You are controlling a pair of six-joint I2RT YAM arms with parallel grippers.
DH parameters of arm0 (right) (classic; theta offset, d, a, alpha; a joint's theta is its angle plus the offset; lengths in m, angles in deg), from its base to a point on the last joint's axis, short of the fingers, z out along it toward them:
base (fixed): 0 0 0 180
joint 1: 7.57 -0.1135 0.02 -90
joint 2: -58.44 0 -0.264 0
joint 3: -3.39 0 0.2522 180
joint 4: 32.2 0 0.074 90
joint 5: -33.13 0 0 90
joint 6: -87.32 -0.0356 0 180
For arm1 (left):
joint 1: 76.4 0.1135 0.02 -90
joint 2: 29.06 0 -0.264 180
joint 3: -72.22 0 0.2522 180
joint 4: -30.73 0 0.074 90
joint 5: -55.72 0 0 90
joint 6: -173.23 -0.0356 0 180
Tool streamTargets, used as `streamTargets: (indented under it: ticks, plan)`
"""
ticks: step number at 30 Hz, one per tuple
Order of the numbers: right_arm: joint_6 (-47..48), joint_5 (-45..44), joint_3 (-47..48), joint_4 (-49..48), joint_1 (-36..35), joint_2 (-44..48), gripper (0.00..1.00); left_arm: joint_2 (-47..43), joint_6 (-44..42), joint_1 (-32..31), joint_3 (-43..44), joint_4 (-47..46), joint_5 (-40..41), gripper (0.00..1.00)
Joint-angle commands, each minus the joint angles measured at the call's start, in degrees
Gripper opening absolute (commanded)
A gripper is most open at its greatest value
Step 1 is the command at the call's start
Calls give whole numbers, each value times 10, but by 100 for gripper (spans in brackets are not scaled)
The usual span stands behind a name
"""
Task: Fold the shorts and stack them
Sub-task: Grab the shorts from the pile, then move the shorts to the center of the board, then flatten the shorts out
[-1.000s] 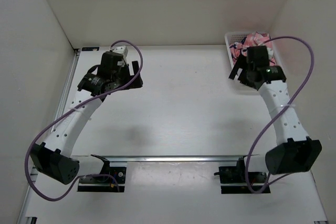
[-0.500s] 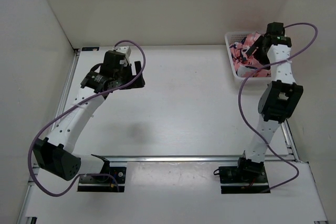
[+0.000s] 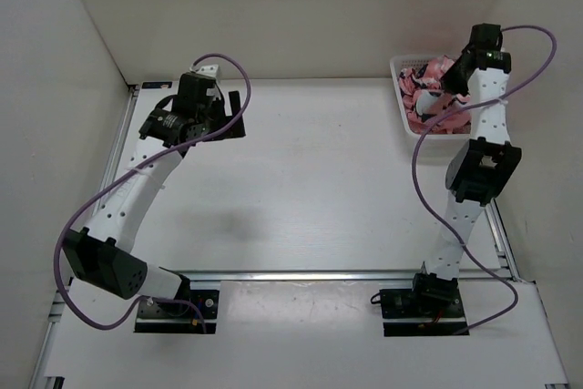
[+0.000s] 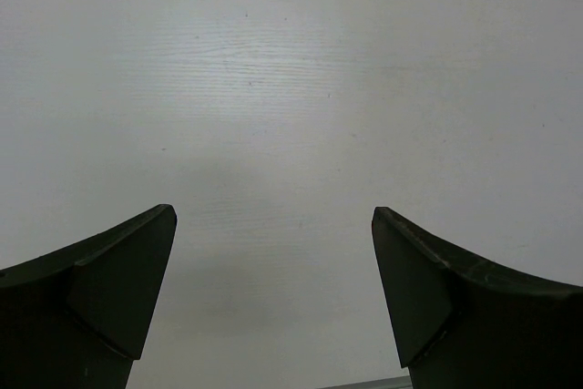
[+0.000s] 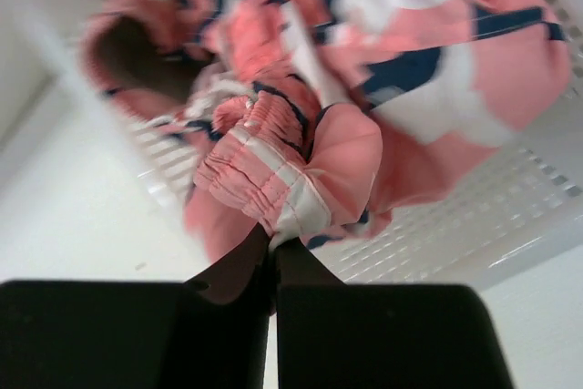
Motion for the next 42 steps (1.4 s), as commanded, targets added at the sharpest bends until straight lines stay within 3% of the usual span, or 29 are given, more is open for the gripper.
streamTargets:
  ticks: [1,5,11,15,16,20,21,22,25,28,29,31,32,34,35,36,39,42]
  plan:
    - [28,88,87,-47,-44,135,0,-14,16,16,31,18,0,100]
    - [39,161,184,-47,-104,179,0,-30,46,27,41,29,-8,100]
    - [36,265,103,-109,-190,293,0,-62,46,43,76,42,-10,100]
    - [56,265,-57,-145,-256,410,0,-68,46,81,103,53,-15,100]
    - [62,254,-154,-150,-269,433,0,-68,46,89,104,53,-28,100]
    - [71,167,-368,-155,-305,548,4,-74,46,111,116,64,-46,100]
    - [77,167,-481,-183,-305,565,13,-79,46,111,104,64,-47,100]
    - [77,154,-538,-195,-305,580,53,-79,46,111,96,64,-56,100]
    - [61,87,-682,-195,-304,616,81,-79,46,111,62,64,-103,100]
    - [34,44,-731,-190,-288,651,77,-73,46,76,18,48,-133,96]
    - [20,33,-731,-190,-288,667,58,-73,46,65,5,40,-154,92]
    - [14,14,-731,-173,-288,672,29,-48,46,28,-25,23,-169,81]
    - [14,8,-720,-167,-288,667,10,-36,46,14,-32,23,-177,61]
    - [23,15,-707,-154,-288,651,6,7,46,-25,-54,18,-183,59]
    - [28,23,-700,-154,-288,644,10,21,55,-37,-62,18,-183,62]
    - [28,35,-688,-154,-298,637,18,34,64,-46,-70,11,-171,74]
    - [42,52,-666,-159,-341,597,50,68,95,-53,-106,-18,-171,89]
    - [48,65,-631,-167,-387,525,66,120,100,-47,-118,-29,-188,92]
